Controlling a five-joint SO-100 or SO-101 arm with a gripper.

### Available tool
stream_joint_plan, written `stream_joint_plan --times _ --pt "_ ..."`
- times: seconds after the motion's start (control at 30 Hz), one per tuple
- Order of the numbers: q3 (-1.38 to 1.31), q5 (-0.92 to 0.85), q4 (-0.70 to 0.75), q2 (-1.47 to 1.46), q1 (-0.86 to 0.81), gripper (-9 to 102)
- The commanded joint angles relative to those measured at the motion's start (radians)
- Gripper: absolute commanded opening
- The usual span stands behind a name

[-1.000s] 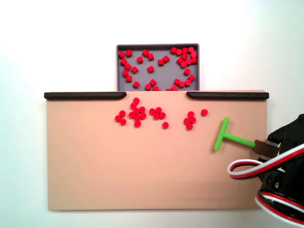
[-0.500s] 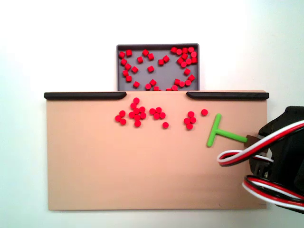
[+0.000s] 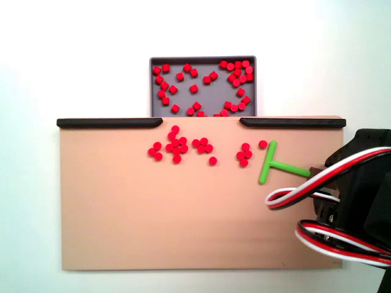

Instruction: Push granules from right to the grey container

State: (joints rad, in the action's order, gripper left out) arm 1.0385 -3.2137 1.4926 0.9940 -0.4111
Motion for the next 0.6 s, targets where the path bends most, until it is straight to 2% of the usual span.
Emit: stream_joint_plan --times 0.0,0.57 --pt "-0.043 -0.325 0.002 0.003 0.005 0" --pt "-0.072 -0.273 0.002 -0.025 0.038 0"
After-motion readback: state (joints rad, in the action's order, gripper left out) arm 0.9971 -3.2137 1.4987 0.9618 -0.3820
